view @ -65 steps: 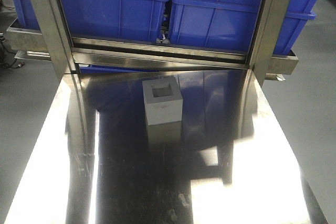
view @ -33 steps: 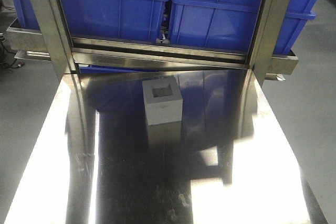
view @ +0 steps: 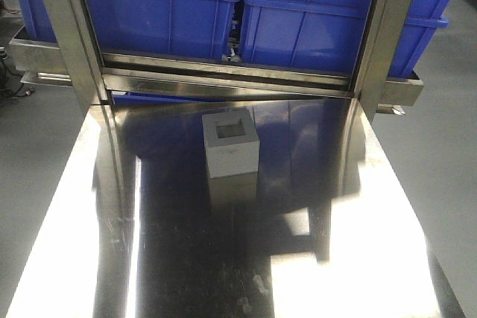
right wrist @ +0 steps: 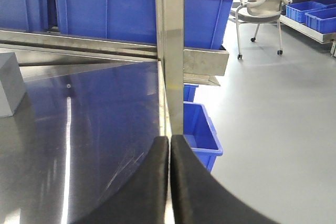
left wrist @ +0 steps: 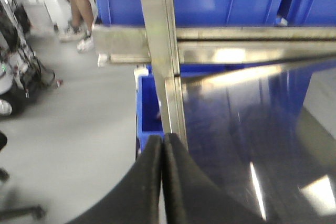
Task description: Sort gray base to blue bin
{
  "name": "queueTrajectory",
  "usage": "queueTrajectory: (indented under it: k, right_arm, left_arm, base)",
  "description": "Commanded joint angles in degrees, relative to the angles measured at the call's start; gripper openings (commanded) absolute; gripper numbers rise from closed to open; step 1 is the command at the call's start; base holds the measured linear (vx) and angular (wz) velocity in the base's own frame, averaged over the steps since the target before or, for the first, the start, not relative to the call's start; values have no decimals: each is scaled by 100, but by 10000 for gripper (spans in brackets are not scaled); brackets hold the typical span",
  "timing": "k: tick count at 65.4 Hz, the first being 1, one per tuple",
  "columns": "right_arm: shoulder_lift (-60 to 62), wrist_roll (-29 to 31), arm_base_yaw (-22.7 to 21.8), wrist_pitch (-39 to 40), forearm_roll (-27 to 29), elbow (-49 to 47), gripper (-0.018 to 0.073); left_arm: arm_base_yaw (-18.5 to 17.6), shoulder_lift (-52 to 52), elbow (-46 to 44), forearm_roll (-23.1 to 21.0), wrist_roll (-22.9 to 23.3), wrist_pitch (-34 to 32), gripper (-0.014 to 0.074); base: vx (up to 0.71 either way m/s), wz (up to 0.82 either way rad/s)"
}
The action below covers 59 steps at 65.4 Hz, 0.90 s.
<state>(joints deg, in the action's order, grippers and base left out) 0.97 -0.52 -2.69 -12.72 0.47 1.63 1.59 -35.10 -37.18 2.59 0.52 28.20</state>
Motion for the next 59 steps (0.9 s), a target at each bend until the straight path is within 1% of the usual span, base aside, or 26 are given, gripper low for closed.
queueTrajectory:
  k: [1, 7, 9, 12, 18, 19, 21, 22, 25, 26, 31, 40, 51, 55, 59]
  right_arm:
    - [-5, 52, 0, 427, -47, 2, -5]
    - [-5, 52, 0, 427, -47, 2, -5]
    - [-5, 52, 0, 427, -47, 2, -5]
    - [-5, 52, 0, 427, -47, 2, -5]
    - [-5, 52, 0, 427, -47, 2, -5]
    - [-5, 52, 0, 427, -47, 2, -5]
    - [-5, 52, 0, 427, -47, 2, -5]
    - [-5, 52, 0, 427, -47, 2, -5]
    - [-5, 52, 0, 427, -47, 2, -5]
    - [-5, 52, 0, 427, -47, 2, -5]
    - [-5, 52, 0, 427, -47, 2, -5]
    - [-5, 52, 0, 427, -47, 2, -5]
    - [-5, 52, 0, 427, -47, 2, -5]
    - [-5, 52, 0, 427, -47, 2, -5]
    - [-5, 52, 0, 427, -47, 2, -5]
  left_arm:
    - [-14, -132, -242, -19, 40, -283, -4]
    - [-14, -133, -242, -13, 38, -269, 36]
    - [-14, -133, -242, -13, 38, -270, 62]
    - [-14, -133, -242, -13, 38, -264, 125]
    - [-14, -133, -242, -20, 38, -255, 303]
    - [-14, -133, -242, -25, 38, -255, 351]
    - [-14, -133, -242, -34, 38, -255, 418]
    - [-14, -133, -242, -34, 38, -255, 468]
    - [-14, -133, -242, -34, 38, -248, 565]
    - [-14, -133, -242, -34, 38, -243, 610]
    - [-14, -133, -242, -34, 38, -205, 736]
    - [-14, -133, -242, -15, 38, -204, 723]
    - [-14, -133, -242, -23, 38, -320, 673]
    - [-14, -133, -242, -110, 38, -445, 650]
    - [-14, -160, -242, -302, 5, -651, 626]
  base:
    - [0, 0]
    - [0, 0]
    - [0, 0]
    - [0, 0]
    - [0, 0]
    - [0, 0]
    - [0, 0]
    - [0, 0]
    - [0, 0]
    - [0, 0]
    - [0, 0]
    - [0, 0]
    - [0, 0]
    - [0, 0]
    - [0, 0]
